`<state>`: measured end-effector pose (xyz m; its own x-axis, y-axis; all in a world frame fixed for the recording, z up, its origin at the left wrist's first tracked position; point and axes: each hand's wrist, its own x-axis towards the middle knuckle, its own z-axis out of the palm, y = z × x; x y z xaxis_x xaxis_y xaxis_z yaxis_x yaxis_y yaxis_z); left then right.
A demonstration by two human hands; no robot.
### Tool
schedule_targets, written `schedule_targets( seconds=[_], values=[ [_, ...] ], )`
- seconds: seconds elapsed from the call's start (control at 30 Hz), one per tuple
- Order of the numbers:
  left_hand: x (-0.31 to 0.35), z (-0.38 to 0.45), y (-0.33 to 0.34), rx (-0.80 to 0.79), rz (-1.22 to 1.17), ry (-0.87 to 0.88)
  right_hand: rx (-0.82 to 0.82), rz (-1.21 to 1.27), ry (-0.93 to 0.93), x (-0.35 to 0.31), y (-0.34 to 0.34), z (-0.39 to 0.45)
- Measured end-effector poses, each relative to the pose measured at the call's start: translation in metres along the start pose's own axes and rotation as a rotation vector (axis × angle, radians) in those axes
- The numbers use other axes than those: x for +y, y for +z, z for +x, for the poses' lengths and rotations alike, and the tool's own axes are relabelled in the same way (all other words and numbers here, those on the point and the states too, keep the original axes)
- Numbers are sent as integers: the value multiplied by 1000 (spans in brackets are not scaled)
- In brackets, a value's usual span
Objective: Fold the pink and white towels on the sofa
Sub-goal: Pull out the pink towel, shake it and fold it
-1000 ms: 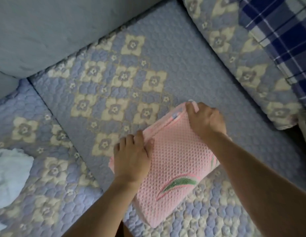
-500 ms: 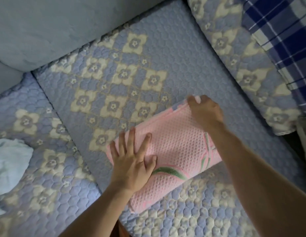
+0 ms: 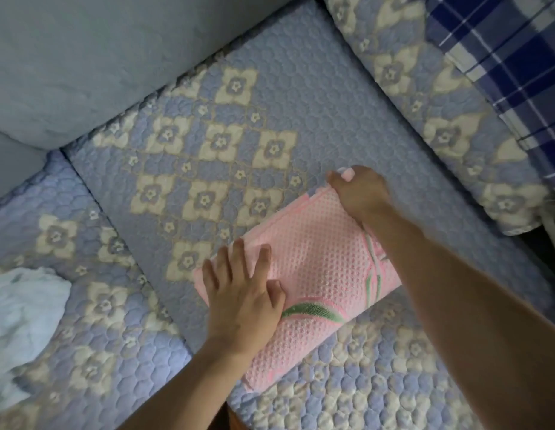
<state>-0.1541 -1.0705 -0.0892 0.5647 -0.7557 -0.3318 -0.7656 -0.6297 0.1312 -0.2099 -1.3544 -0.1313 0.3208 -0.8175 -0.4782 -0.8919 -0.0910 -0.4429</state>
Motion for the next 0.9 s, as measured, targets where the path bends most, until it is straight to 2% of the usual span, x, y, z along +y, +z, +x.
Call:
schedule_targets(
  seconds=[0.1, 0.2, 0.23, 0.33, 0.37, 0.4, 0.47, 0.53, 0.67, 0.7, 0.77, 0.83, 0.9],
  values=[
    [29, 3, -8, 111, -51, 78, 171, -191, -91, -7, 5, -10],
    [47, 14, 3, 79, -111, 124, 274, -454, -270, -15, -2, -25],
    [48, 15, 11, 50, -81, 115, 310, -487, -340, -21, -6, -32],
    [42, 19, 33, 58, -18, 70, 464, -339, -596, -31, -5, -73],
    [42, 20, 36, 76, -23, 67, 452, -348, -661, -22, 0, -90],
    [43, 19, 37, 92, -26, 72, 370, -404, -666, -8, 5, -104],
    [40, 18, 40, 82, -29, 105, 124, -562, -502, 24, 10, -111],
    [32, 16, 39, 63, -33, 112, 57, -554, -346, 48, 13, -97],
    [13, 13, 36, 86, -67, -96, 25, -393, -416, 52, 14, -73],
    [10, 10, 36, 97, -98, -164, -24, -326, -397, 55, 9, -66],
    [3, -2, 36, 125, -212, -356, -138, -143, -233, 55, -10, -48],
    [-7, -16, 39, 159, -437, -575, -193, -35, -94, 50, -23, -35],
    [-14, -23, 37, 92, -921, -868, -239, 37, -47, 46, -26, -28]
  ],
)
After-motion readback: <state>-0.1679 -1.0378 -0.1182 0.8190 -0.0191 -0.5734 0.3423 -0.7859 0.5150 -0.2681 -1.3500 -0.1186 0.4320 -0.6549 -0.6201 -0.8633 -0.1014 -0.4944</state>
